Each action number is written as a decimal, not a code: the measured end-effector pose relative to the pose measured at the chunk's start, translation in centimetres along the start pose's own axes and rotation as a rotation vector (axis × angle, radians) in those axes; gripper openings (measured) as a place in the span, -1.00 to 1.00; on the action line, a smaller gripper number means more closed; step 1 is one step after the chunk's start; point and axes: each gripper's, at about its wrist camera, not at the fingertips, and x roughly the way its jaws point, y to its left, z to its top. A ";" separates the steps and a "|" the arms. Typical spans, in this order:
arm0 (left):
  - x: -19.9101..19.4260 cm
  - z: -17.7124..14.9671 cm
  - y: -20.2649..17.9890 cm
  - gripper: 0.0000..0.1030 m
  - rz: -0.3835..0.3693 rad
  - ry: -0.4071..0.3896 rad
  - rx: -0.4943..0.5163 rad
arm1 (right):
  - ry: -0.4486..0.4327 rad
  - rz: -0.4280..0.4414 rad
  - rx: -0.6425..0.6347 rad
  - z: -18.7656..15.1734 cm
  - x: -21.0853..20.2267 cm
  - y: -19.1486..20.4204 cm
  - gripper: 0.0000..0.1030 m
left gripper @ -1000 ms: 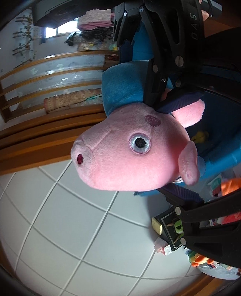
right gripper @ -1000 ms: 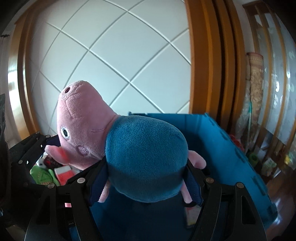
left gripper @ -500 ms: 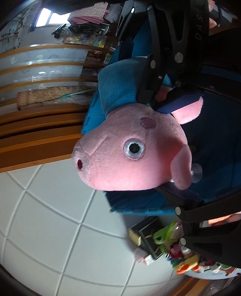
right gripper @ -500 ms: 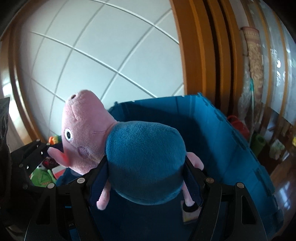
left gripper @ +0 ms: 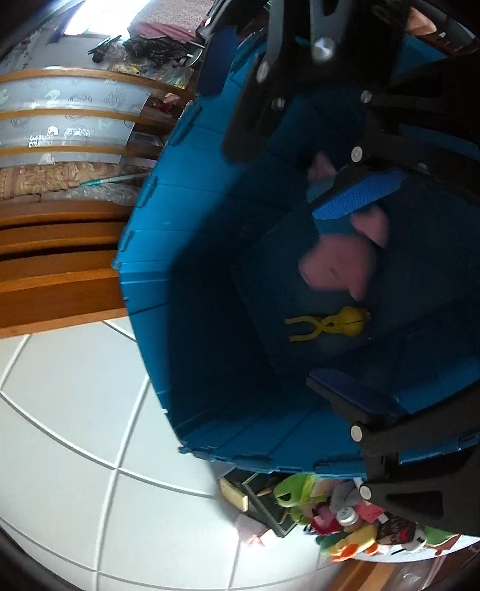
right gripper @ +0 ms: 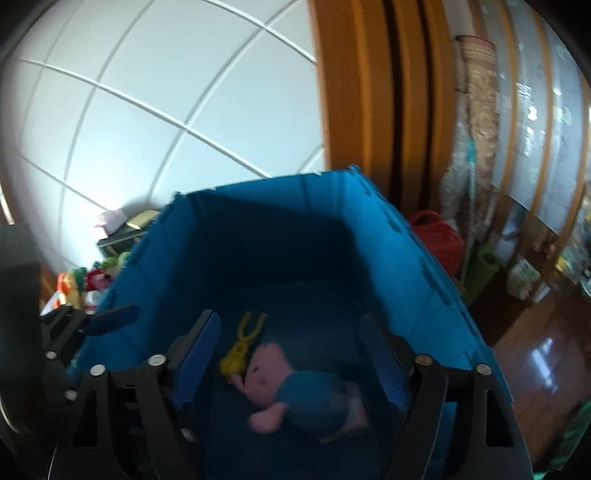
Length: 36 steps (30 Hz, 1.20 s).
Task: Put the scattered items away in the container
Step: 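Open both tools to drop the pig plush into the crate, then withdraw both tools from the crate back toward the toy pile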
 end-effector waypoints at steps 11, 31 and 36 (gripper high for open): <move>1.7 -0.6 2.8 0.63 -0.074 0.059 -0.163 | 0.077 0.016 0.200 -2.2 1.8 -4.3 0.70; -8.4 -2.7 3.9 0.74 -0.020 -0.193 -0.118 | -0.002 -0.046 0.144 -2.4 0.4 -2.6 0.99; -12.9 -5.5 8.0 0.84 0.075 -0.287 -0.197 | -0.039 0.045 0.122 -2.5 -1.2 1.2 0.99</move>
